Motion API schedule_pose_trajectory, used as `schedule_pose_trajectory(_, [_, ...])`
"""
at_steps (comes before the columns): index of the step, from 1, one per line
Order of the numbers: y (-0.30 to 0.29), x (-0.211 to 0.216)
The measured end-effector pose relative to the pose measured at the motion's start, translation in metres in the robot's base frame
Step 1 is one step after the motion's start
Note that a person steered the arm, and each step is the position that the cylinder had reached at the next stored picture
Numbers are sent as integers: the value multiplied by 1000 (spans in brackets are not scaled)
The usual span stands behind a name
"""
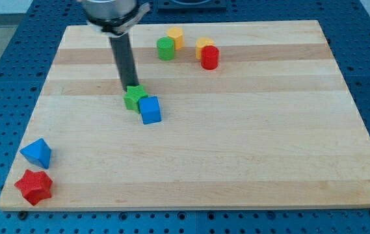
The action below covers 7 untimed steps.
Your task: Separate green star and the blue cube
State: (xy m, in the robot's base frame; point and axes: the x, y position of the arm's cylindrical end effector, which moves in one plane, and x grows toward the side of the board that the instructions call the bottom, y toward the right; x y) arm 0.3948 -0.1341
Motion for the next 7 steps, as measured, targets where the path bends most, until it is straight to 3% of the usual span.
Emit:
schedule_pose_trajectory(1, [1, -13])
schedule_pose_trajectory(2, [77, -41])
schedule_pose_trajectory(3, [154, -23])
schedule_pose_trajectory(4, [152, 14])
schedule_pose_trajectory(5, [107, 38])
schedule_pose_trajectory(7, [61, 38])
